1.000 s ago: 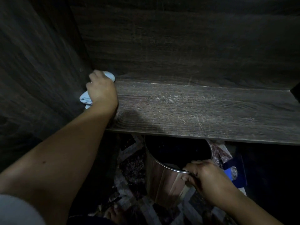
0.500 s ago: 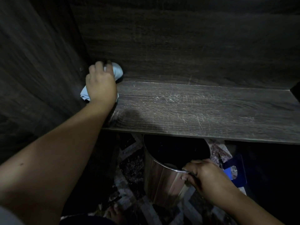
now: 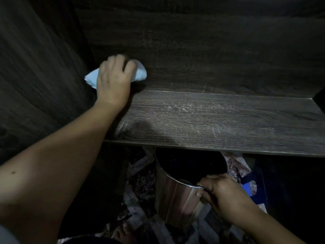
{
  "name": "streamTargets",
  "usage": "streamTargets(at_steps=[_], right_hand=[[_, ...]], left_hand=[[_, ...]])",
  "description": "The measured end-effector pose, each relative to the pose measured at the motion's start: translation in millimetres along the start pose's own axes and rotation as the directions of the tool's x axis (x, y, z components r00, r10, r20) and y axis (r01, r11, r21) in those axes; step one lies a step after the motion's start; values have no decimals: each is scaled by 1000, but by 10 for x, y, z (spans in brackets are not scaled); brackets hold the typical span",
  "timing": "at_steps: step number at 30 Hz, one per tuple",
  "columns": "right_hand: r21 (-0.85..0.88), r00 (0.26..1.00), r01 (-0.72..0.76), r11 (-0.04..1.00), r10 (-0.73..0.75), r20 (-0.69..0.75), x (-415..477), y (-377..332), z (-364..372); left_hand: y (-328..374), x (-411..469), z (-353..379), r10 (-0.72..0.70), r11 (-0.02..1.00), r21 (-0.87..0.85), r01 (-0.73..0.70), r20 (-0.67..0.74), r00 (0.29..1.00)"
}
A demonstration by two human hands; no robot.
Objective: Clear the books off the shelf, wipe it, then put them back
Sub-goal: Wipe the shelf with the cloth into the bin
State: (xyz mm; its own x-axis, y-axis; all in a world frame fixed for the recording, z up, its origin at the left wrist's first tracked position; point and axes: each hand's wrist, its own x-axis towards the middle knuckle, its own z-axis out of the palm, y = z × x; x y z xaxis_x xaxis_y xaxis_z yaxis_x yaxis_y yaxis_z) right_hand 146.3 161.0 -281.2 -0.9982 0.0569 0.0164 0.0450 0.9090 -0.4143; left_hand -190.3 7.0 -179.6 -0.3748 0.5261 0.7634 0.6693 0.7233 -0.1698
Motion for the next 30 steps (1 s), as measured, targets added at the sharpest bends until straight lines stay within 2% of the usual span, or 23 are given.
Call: streamTargets(at_steps=[1,3,8,11,15,18,21,24,28,30], right_hand=[[-1,1000,-2,1000,2,-9,-2,-1,-6],[-7,1000,1,1000,-1,-29,4,-8,-20],[-19,999,-10,1000,9,-44,-2,18,8],[-42,999,-7,999,5,-51,-21,47,20],[-68,998,20,997,-25,-66,-47,41,17],[-84,996,47,995,-53,-71,-69,37,3],[-66,999,25,997,-27,-40,-97,38,-12],[-56,1000,1,998,-2,-31,-108,50,11],[-41,999,20,999,-22,-49,-136,55,51],[-41,999,27,999,-29,-39,-155,53,53]], left_hand=[[-20,-45,54,29,998,66,-26,-51,998],[27,-113,137,-5,995,102,8,-36,999],[308,-131,248,-72,988,-117,101,228,971],[399,-174,292,-56,951,-254,175,417,907],[315,-169,259,-49,826,-465,318,502,863],[263,-137,253,-29,691,-558,459,614,789],[326,-239,259,61,726,-583,365,584,810],[380,-315,272,82,784,-540,308,582,809],[479,-354,129,164,771,-575,273,593,788],[568,-415,13,236,780,-593,201,576,783]])
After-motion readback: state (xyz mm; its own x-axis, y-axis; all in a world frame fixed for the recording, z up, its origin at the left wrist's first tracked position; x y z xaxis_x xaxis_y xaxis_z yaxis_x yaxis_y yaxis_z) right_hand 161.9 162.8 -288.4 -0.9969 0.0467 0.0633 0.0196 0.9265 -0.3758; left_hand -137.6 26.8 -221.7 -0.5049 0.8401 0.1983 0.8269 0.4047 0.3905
